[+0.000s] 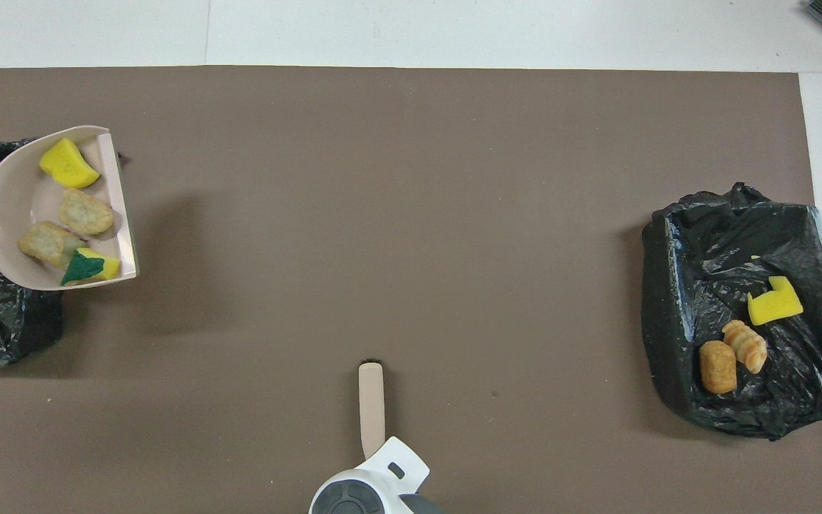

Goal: Sweep and dump trash in bin

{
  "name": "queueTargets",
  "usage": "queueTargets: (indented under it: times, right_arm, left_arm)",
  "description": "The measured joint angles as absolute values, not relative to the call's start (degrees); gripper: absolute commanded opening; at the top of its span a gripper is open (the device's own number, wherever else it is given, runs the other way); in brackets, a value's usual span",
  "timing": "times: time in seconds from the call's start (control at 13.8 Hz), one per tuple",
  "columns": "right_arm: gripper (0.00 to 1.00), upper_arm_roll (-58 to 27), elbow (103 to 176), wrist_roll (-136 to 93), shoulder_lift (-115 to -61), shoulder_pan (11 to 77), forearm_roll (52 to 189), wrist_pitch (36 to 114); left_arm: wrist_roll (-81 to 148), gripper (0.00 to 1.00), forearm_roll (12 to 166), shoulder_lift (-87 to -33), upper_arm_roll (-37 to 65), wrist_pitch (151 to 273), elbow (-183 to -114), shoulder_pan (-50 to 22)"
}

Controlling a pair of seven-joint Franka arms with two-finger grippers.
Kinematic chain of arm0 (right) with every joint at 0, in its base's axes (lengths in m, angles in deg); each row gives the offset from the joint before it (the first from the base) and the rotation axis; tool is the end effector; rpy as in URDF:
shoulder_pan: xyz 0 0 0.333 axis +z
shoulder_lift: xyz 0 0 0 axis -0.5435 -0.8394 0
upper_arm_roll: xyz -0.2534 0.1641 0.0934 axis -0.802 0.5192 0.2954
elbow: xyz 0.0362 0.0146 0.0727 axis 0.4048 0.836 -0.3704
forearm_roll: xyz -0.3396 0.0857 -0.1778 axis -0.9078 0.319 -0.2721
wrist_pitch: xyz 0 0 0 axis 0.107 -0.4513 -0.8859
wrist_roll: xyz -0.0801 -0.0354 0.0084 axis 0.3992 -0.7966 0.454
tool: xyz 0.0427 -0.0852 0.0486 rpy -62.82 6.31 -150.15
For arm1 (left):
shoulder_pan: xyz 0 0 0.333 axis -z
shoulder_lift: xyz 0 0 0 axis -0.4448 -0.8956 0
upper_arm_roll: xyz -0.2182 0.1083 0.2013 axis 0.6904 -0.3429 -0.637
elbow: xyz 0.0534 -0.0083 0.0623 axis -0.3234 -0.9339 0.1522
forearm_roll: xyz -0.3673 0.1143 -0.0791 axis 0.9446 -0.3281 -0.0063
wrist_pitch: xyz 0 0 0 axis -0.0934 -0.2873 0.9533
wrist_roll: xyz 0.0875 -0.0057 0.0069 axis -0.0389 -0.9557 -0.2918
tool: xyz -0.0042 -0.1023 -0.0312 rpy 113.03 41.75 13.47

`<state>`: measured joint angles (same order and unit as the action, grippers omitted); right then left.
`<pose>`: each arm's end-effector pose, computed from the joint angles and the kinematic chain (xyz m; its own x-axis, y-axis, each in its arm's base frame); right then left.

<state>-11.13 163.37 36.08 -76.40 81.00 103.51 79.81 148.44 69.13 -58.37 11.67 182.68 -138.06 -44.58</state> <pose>0.2506 0.4504 0.3333 0.9653 0.0360 -0.2588 0.0389 -0.9992 0.0062 0.5825 0.1808 0.5038 0.1689 -0.9821 0.0834 -0.9829 -0.1741 -0.0593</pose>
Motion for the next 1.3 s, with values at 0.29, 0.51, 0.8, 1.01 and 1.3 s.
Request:
queueTargets:
  times: [0.29,0.51,0.8,1.01,1.3]
  right_arm:
    - [0.37,-11.3,163.5,36.3,-76.4,81.0,103.5,79.8]
    - [0.41,-11.3,163.6,36.4,-76.4,81.0,103.5,79.8]
    - [0.44,-11.4,162.9,36.4,-76.6,80.7,103.6,79.8]
    - [0.64,-11.7,160.3,36.4,-78.3,78.6,103.6,80.4]
    - [0.74,-12.2,154.2,36.4,-80.4,75.9,103.4,80.3]
  left_arm:
    - [155.2,0.0,63.2,-61.2,11.5,182.0,-132.5,-50.5]
    - [156.5,0.0,56.9,-63.8,11.7,182.1,-127.7,-50.8]
    - [156.5,0.0,45.9,-64.9,12.0,183.7,-126.0,-50.7]
    - [156.4,0.0,36.1,-65.0,12.4,188.0,-125.9,-50.4]
    - [151.4,0.0,24.6,-65.0,12.4,192.4,-126.6,-50.0]
